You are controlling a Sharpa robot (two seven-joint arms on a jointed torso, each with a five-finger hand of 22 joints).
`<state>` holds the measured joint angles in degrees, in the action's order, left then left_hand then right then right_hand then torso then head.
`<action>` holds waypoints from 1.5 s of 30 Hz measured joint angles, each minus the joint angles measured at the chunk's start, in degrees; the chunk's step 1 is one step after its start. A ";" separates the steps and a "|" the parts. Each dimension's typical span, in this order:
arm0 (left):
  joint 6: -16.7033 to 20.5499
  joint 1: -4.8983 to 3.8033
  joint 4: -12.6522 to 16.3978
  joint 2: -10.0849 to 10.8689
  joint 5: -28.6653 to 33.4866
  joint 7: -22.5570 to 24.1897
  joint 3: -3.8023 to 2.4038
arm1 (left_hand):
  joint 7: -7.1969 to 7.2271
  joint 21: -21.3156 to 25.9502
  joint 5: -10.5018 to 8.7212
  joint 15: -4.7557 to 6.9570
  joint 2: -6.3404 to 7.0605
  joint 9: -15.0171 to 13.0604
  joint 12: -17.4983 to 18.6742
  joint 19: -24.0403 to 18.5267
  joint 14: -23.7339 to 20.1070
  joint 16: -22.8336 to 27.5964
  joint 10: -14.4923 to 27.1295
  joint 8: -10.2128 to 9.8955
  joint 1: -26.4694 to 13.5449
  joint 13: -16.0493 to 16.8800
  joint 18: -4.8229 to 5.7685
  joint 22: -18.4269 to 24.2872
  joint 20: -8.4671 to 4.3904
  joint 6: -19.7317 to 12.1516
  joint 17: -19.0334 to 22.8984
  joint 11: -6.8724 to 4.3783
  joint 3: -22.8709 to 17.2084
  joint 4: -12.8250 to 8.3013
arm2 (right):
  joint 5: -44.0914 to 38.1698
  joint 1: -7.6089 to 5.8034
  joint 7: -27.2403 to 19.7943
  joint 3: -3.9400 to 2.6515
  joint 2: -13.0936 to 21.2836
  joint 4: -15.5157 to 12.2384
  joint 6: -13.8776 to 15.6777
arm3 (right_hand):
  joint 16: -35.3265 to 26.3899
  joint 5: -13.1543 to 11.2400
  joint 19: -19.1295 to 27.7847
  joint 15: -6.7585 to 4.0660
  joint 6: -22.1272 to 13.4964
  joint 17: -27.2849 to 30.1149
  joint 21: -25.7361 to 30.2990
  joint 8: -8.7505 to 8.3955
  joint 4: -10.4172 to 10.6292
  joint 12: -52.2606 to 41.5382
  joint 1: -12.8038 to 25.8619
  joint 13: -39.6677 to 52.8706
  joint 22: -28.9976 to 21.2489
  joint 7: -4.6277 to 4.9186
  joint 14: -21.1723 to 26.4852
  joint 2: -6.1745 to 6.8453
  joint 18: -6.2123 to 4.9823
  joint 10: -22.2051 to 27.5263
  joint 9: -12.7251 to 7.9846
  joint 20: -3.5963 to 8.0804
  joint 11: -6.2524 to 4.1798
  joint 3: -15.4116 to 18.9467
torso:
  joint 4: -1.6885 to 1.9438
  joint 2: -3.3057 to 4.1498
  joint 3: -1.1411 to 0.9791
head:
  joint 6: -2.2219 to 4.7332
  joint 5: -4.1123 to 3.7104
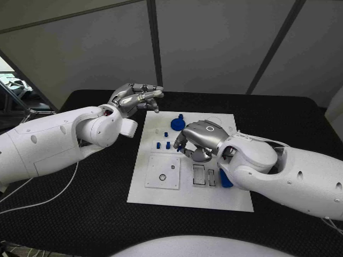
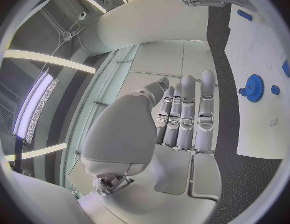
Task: Assemble the parts on the task board
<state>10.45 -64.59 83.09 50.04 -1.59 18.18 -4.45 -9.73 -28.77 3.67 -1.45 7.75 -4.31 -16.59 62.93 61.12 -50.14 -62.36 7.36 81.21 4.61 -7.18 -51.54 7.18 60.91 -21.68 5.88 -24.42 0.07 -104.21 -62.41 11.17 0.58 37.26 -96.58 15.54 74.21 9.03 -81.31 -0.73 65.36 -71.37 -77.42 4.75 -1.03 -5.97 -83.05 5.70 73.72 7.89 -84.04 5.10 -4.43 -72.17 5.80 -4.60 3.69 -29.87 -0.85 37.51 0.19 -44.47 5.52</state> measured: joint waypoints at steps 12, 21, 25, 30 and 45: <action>-0.13 -0.03 -0.25 -0.67 0.00 -0.17 -0.01 | 0.00 0.00 0.00 0.00 0.00 -0.01 0.00 0.00 0.00 0.00 0.00 0.00 0.00 0.00 0.00 0.00 0.00 0.00 -0.01 0.00 0.00 0.00 | 0.34 1.59 -1.06 0.92 -2.97 3.13 -1.23 | 0.00 -0.08 0.00 0.00 -0.02 0.00 0.00 -0.15 -0.19 0.00 0.24 0.06 0.01 -0.02 0.00 0.25 -0.01 0.00 -0.01 0.00 0.01 -0.18 | -0.02 0.02 -0.08 | -0.66 1.36; -0.30 -0.04 -0.45 -0.85 0.00 -0.63 -0.01 | -0.21 0.00 0.00 0.00 0.00 0.04 0.00 0.00 0.00 0.00 0.00 0.00 0.00 -0.06 0.00 0.00 0.00 -0.21 0.06 0.00 0.00 0.00 | 0.57 1.90 -1.62 1.02 -3.85 3.63 -2.32 | 0.00 -0.09 0.00 0.00 -0.04 0.00 0.00 -0.16 -0.18 0.00 0.24 0.05 0.14 -0.04 0.00 0.25 -0.01 0.01 -0.04 0.00 0.01 -0.18 | -0.02 0.02 -0.08 | -1.18 1.88; -0.34 -0.04 -0.50 -0.88 0.00 -0.79 -0.01 | -0.20 0.00 0.00 0.00 0.00 0.04 0.00 0.00 0.00 0.00 0.00 0.00 0.00 -0.05 0.00 0.00 0.00 -0.21 0.06 0.00 0.00 0.00 | 0.66 1.99 -1.80 1.06 -3.88 3.51 -3.12 | 0.00 -0.09 0.00 0.00 -0.05 0.00 -0.24 -0.17 -0.18 0.22 0.24 0.05 0.21 -0.05 0.00 0.25 -0.01 0.01 -0.07 0.00 0.01 -0.18 | -0.03 0.03 -0.08 | -1.39 2.03; -0.39 -0.04 -0.51 -0.89 0.00 -0.90 -0.01 | -0.20 0.00 0.00 0.00 0.00 0.04 0.00 0.00 0.00 0.00 0.21 0.00 0.00 -0.11 0.00 0.00 0.00 -0.21 0.14 0.21 0.16 -0.16 | 0.68 2.06 -1.92 1.22 -3.88 3.51 -4.02 | 0.23 -0.09 0.01 0.00 -0.33 0.00 -0.24 -0.17 -0.18 0.22 0.34 0.11 0.20 0.07 0.00 0.15 0.00 0.01 -0.06 0.00 0.01 -0.18 | -0.05 0.03 -0.07 | -1.55 2.18; -0.50 -0.04 -0.56 -0.86 -0.01 -1.01 -0.01 | -0.20 0.00 0.00 0.00 0.00 0.10 0.00 0.00 0.00 0.00 0.21 0.00 0.00 -0.11 0.00 0.00 0.00 -0.20 0.19 0.21 0.16 -0.16 | 0.53 2.22 -1.94 1.49 -4.16 4.09 -5.60 | 0.22 -0.10 -0.20 0.00 -0.24 0.00 -0.24 -0.39 -0.18 0.22 0.46 0.09 0.28 0.16 0.00 0.03 0.00 0.01 -0.04 -0.20 0.01 -0.18 | -0.07 0.00 -0.04 | -1.82 2.44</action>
<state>9.95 -64.63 82.53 49.18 -1.60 17.17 -4.46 -9.93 -28.77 3.67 -1.45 7.75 -4.21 -16.59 62.93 61.12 -50.14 -62.16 7.36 81.21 4.51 -7.18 -51.54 7.18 60.70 -21.49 6.09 -24.26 -0.09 -103.69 -60.19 9.24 2.07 33.10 -92.49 9.93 74.44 8.93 -81.51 -0.73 65.12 -71.37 -77.66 4.36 -1.22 -5.75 -82.59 5.79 74.00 8.05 -84.04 5.12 -4.43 -72.16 5.77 -4.80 3.70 -30.06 -0.91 37.51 0.15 -46.29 7.96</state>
